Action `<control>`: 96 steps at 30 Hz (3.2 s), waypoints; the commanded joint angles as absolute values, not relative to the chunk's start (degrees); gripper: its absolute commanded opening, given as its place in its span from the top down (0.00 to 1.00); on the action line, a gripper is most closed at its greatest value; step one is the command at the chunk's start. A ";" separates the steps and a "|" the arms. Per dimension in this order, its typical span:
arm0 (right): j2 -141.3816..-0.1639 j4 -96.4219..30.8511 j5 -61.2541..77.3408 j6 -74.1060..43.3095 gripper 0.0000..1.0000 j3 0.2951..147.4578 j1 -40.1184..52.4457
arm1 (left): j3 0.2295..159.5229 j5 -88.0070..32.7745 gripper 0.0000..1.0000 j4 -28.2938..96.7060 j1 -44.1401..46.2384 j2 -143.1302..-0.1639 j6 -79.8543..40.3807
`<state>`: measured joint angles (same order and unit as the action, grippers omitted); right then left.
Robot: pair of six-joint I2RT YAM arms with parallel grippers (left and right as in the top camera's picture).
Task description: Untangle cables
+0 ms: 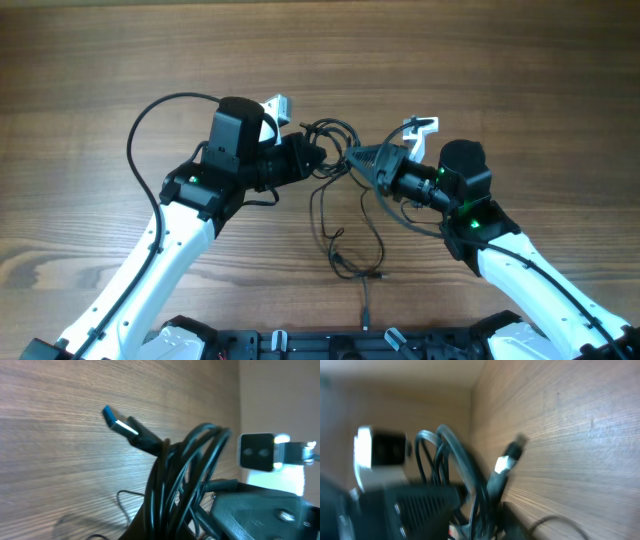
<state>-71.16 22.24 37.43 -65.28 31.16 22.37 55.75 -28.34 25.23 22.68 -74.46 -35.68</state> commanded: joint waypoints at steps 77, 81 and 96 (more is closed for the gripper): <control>-69.95 33.36 30.28 -57.17 0.95 31.48 8.43 | 55.44 22.61 0.72 43.33 17.26 -74.37 -31.18; -69.95 20.53 29.63 -56.93 0.95 31.48 4.56 | 55.44 13.04 0.60 42.68 12.29 -74.37 -31.14; -69.95 13.23 49.93 -37.01 0.93 31.48 4.38 | 55.33 -12.03 0.48 36.80 11.51 -74.39 -24.05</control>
<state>-70.83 9.87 35.97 -45.95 30.89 4.08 55.92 2.07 39.09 11.64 -74.06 -30.02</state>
